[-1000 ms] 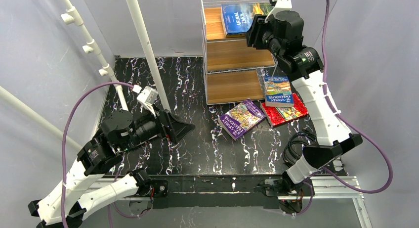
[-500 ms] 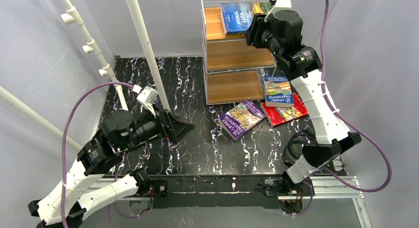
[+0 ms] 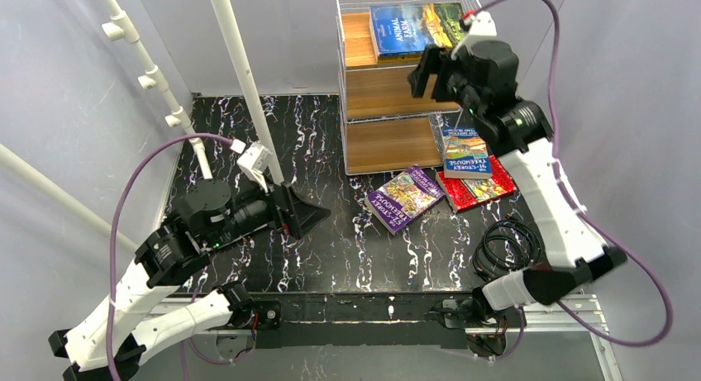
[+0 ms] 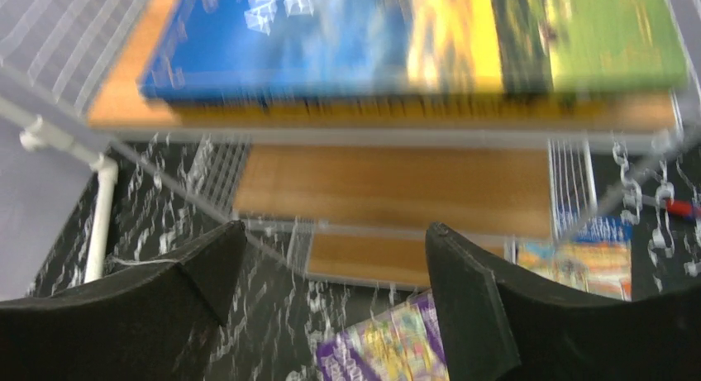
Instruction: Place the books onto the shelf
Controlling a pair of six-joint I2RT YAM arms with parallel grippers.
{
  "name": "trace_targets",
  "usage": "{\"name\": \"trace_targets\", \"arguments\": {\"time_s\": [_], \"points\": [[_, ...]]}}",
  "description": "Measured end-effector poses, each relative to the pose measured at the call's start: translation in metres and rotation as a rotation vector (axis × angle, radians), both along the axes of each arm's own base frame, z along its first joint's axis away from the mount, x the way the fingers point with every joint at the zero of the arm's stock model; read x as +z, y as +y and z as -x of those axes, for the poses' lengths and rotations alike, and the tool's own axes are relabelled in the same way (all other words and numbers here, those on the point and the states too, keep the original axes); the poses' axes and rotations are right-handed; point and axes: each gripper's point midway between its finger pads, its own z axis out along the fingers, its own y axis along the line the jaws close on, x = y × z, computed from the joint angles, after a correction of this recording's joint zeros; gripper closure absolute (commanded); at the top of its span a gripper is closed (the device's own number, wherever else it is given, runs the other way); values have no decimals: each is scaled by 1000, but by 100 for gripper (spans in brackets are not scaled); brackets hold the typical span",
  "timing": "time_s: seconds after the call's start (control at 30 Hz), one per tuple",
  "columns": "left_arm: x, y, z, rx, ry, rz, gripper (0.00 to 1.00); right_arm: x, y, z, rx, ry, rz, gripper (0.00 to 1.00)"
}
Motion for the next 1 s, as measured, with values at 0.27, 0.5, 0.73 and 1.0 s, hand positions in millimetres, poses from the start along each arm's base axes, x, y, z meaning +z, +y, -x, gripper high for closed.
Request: {"name": "trace_targets", "arguments": {"time_s": [0.27, 0.5, 0.73, 1.0], "points": [[-27, -32, 2, -125, 108, -71, 9, -67, -41, 92, -1, 94, -30, 6], [-63, -79, -3, -227, 212, -148, 12, -224, -53, 143, -15, 436, 7, 3], [-183, -111, -41, -68, 316, -415, 9, -337, -74, 192, -114, 720, 33, 2], [-301, -110, -87, -12, 307, -789, 9, -325, -82, 184, -175, 650, 5, 2]]}}
